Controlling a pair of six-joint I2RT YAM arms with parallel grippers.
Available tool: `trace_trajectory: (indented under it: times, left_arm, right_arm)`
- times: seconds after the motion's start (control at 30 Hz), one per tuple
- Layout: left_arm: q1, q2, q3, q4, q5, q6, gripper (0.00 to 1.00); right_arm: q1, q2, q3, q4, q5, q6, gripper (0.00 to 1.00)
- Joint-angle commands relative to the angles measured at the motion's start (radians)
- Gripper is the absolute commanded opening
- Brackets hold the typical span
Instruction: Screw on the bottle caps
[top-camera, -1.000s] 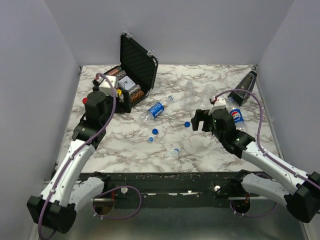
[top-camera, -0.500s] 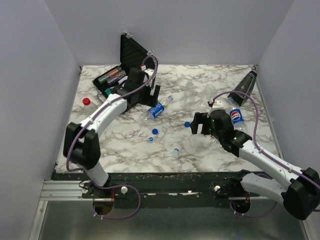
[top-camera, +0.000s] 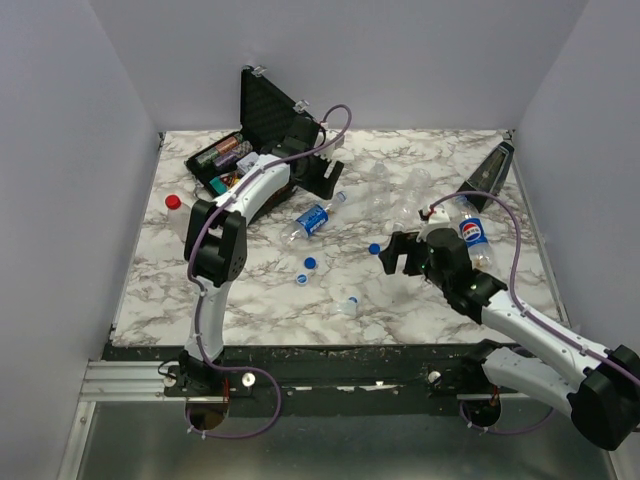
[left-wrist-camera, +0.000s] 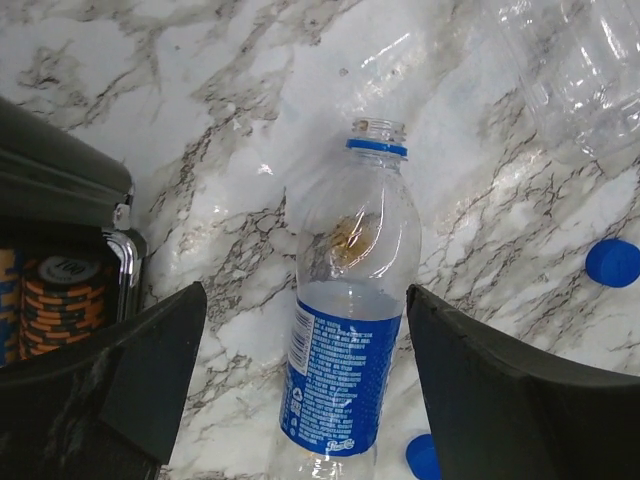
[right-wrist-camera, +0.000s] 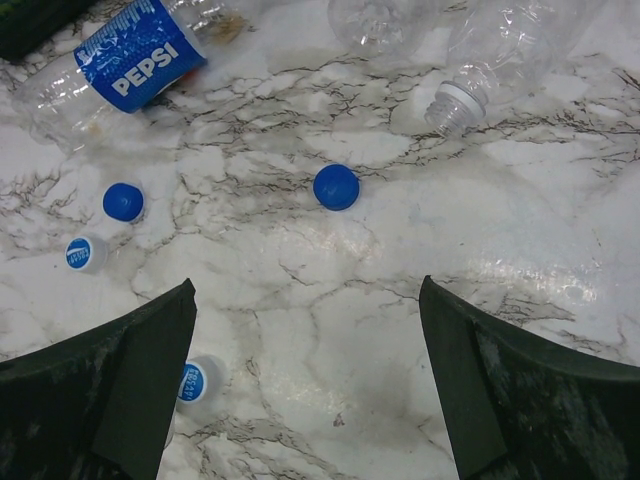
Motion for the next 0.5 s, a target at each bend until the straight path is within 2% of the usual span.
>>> trace_trajectory:
  times: [0.0, 0.13, 0.47]
  left_arm:
    - [-0.013, 0.083, 0.087, -0.101, 0.114, 0.071, 0.86]
    - [-0.022, 0.108, 0.092, -0.082, 0.148, 0.069, 0.84]
    - [-0.028, 0.175, 0.104, -0.068, 0.099, 0.051, 0.76]
  right_arm:
    - [-0.009, -0.013, -0.024, 0.033, -0.006, -0.011, 0.99]
    - [-0.009, -0.007, -0.026, 0.037, -0.007, -0.014, 0.99]
    - [-0.009, 0.012, -0.027, 0.047, -0.018, -0.017, 0.99]
